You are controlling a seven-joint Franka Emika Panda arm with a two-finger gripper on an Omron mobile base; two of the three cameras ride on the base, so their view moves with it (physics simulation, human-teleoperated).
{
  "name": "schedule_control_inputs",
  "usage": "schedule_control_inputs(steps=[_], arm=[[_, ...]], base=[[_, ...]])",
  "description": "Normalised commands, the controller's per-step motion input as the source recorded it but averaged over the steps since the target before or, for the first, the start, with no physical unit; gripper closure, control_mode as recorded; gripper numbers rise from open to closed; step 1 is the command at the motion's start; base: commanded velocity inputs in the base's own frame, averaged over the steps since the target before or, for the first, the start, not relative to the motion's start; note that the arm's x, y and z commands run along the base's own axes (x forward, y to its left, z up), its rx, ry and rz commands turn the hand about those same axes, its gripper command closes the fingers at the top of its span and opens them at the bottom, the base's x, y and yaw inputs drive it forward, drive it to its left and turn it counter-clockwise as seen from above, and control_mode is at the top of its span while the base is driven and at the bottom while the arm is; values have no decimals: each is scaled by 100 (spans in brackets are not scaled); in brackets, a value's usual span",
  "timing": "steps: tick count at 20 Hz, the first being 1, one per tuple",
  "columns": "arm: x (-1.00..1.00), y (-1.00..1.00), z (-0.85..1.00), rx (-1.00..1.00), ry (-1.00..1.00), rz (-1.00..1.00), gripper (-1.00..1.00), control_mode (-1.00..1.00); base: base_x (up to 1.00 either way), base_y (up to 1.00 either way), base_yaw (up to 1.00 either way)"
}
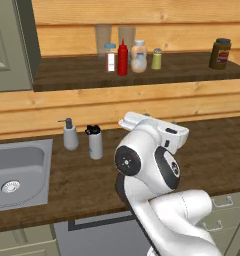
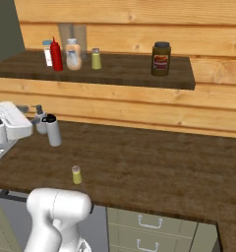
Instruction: Put the shaker and condiment bottle from the counter next to their counterparts in the cabinet.
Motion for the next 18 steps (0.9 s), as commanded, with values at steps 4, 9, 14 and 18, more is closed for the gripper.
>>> schedule_control_inputs(steps=[4, 9, 14, 18], arm=[[-42, -34, -89, -2, -11, -7, -100, -100], [-26, -18, -57, -2, -12, -4, -100, -100], [16, -6, -47, -5, 0, -16, -100, -100], [19, -22, -66, -16, -1, -45, -100, -100]], base=[[0, 0, 0], [0, 0, 0], [0, 0, 0], [0, 0, 0]])
